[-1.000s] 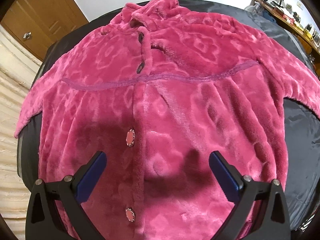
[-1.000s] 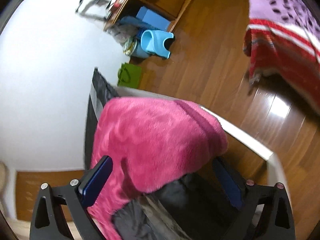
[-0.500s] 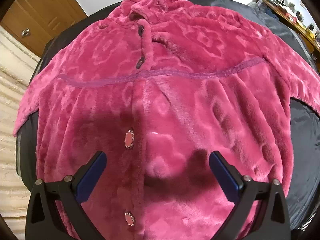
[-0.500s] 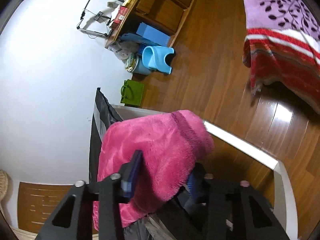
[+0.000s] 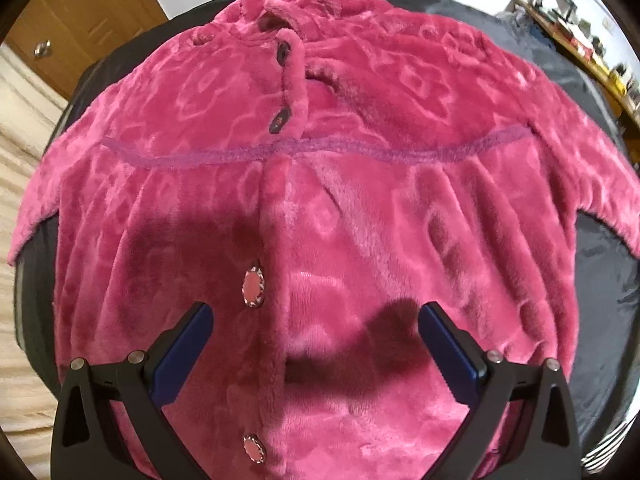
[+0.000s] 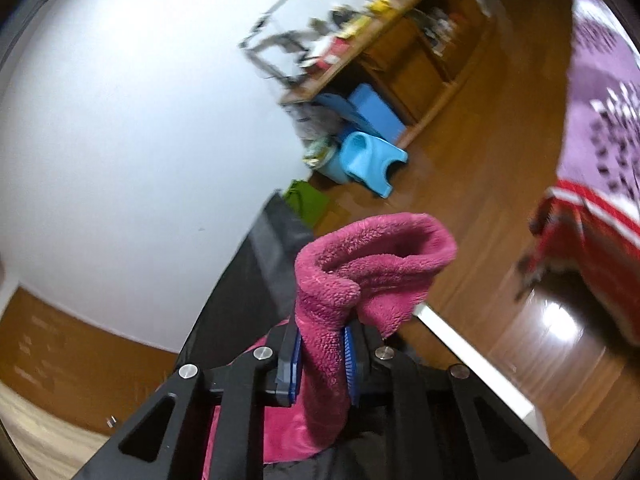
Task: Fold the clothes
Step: 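Lift the sleeve and lay it across the jacket front with the right gripper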
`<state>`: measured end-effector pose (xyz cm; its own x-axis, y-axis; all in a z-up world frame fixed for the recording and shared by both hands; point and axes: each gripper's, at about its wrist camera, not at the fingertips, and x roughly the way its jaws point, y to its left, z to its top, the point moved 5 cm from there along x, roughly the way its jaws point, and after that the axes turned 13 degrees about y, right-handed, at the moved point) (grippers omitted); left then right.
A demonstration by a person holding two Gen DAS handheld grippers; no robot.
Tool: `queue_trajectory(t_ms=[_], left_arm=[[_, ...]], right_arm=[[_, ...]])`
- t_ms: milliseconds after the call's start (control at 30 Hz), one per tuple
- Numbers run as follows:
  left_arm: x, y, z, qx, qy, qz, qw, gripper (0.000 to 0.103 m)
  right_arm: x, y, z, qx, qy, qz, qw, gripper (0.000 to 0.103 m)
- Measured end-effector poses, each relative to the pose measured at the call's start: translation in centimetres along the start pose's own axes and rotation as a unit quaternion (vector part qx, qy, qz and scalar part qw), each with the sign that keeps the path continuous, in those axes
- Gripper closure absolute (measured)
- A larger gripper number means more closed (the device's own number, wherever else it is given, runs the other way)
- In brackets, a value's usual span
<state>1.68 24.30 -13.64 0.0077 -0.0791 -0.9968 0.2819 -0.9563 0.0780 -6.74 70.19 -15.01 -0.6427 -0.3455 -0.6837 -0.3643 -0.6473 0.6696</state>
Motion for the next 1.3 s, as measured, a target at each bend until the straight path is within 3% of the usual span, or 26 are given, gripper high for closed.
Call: queue_trajectory(t_ms=[167,333,533,667,800,967,1067,1300], left_arm=[[-0.7,2.3,1.5,-0.015,-0.008,-0.034,0.9993,0.0],[-0.7,4.8,3.0,-0.017,-0.011,-0.066,0.9976,0.0],[0.5,8.5,5.4,-0.018,0.0,-0.124,0.9921,0.0],[0.9,9.2,6.1,-0.023,0.0,-0.16,0.9869,0.0],[0.7,9.4,6.7,-0.021,-0.002,-0.203,0.979,0.0],[-0.3,7.2,7.1,-0.005,-0.006,-0.233,0.9724,0.0],[-0.2,5.9,8.0,0.0,-0.003,-0.236,0.9717,0.0],[-0.4,4.5,8.4,0.019,0.007,-0.235,0.9719,0.0]], right_arm=[[0.5,7.4,-1.1,-0.094,0.008,-0.001,0.996,0.09],[2.7,15.9,-6.1,-0.174,0.029,0.013,0.984,0.092],[5.3,26.1,-12.2,-0.269,0.055,0.03,0.961,0.092],[10.4,30.6,-18.9,-0.317,0.119,0.027,0.94,0.092],[16.3,31.8,-26.0,-0.364,0.193,0.004,0.911,0.092],[19.7,30.8,-31.3,-0.407,0.233,-0.043,0.882,0.091],[20.9,30.0,-32.0,-0.414,0.25,-0.065,0.873,0.09],[21.0,28.3,-31.8,-0.395,0.277,-0.07,0.873,0.084]])
